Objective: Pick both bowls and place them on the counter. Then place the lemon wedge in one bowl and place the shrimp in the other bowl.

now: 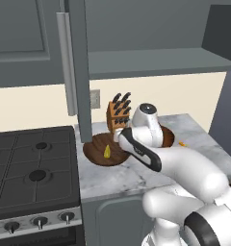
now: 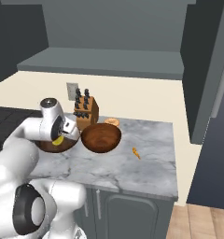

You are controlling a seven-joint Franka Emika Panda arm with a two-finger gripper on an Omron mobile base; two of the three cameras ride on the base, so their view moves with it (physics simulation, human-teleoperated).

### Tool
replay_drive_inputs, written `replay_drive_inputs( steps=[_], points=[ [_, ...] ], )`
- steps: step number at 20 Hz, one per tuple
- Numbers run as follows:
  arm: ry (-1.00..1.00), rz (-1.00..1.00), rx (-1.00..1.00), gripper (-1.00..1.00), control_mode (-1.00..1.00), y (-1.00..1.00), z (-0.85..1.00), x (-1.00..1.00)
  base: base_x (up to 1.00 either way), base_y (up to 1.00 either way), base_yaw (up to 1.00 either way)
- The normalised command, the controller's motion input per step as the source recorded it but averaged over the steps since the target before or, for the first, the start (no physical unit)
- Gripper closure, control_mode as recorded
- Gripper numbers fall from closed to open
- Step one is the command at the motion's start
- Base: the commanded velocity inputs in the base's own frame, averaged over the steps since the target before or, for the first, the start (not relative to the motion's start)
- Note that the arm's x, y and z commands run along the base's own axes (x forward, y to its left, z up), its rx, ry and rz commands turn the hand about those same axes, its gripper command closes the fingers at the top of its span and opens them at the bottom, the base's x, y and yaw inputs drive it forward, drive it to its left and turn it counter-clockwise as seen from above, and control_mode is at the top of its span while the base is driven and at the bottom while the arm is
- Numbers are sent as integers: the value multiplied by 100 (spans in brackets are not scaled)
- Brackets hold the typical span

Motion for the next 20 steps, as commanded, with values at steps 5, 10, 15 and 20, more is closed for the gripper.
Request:
replay_drive_inputs(
  steps=[5, 10, 15, 20],
  points=[
    [0, 1, 0, -100, -100, -50, 31, -38, 0, 0, 0],
    [0, 6, 0, -100, -100, -55, 28, -33, 0, 0, 0],
    [0, 19, -2, -100, -100, -58, 20, -32, 0, 0, 0],
    [-1, 22, -7, -100, -100, -57, 13, -24, 0, 0, 0]
  ],
)
